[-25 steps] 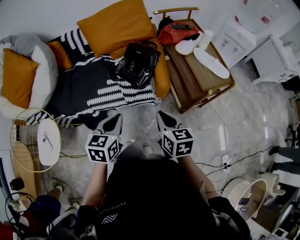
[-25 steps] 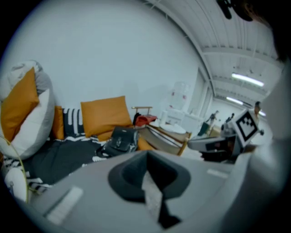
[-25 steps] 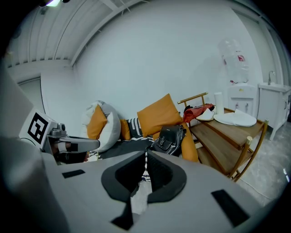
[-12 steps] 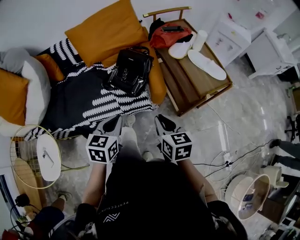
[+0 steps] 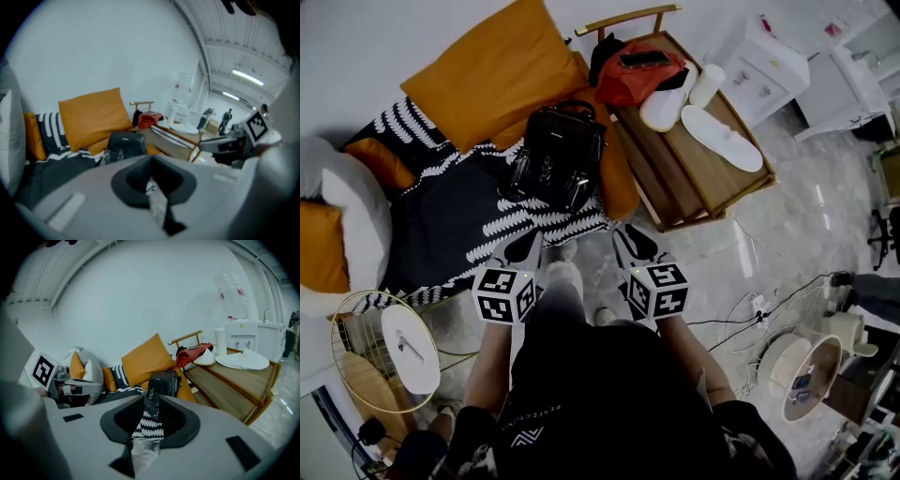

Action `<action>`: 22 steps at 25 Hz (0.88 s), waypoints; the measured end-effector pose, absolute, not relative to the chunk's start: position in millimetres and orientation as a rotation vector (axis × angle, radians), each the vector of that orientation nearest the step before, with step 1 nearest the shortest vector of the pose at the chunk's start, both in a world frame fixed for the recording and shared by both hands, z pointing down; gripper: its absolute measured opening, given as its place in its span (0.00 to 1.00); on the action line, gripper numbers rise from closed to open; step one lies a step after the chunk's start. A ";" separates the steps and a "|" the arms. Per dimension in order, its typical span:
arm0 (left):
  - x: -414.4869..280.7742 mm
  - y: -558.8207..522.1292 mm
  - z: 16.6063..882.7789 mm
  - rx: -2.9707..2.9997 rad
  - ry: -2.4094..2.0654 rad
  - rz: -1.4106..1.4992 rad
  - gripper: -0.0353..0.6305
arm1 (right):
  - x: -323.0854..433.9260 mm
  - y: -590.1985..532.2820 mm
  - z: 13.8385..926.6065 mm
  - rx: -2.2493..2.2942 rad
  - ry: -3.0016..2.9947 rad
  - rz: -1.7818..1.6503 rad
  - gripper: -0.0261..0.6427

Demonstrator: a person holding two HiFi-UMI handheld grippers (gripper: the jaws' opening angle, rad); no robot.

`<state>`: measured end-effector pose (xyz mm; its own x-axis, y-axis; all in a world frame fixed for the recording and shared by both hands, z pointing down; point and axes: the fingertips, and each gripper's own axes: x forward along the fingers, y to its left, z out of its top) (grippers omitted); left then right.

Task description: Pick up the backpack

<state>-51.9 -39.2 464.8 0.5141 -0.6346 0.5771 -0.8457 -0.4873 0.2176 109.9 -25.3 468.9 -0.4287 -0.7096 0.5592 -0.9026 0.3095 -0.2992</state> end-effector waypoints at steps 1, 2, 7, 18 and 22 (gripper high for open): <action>-55.0 -49.3 467.0 2.278 -1.203 0.596 0.07 | 110.0 -35.1 471.4 1.462 -2.246 0.848 0.16; -57.3 -58.8 469.7 2.276 -1.195 0.604 0.07 | 110.0 -44.3 474.3 1.473 -2.234 0.857 0.17; -63.1 -99.6 487.4 2.266 -1.151 0.649 0.07 | 106.9 -83.9 491.8 1.490 -2.178 0.901 0.21; -84.3 -162.9 532.9 2.198 -1.119 0.669 0.08 | 91.3 -165.5 542.4 1.478 -2.103 0.921 0.29; -93.7 -176.0 550.9 2.158 -1.120 0.672 0.08 | 87.5 -191.0 563.9 1.478 -2.099 0.932 0.30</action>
<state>-93.7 -176.0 550.9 0.5138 -0.5345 0.6711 -0.8437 -0.4567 0.2822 87.5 -191.0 563.9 -0.3555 -0.6613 0.6605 -0.9334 0.2151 -0.2871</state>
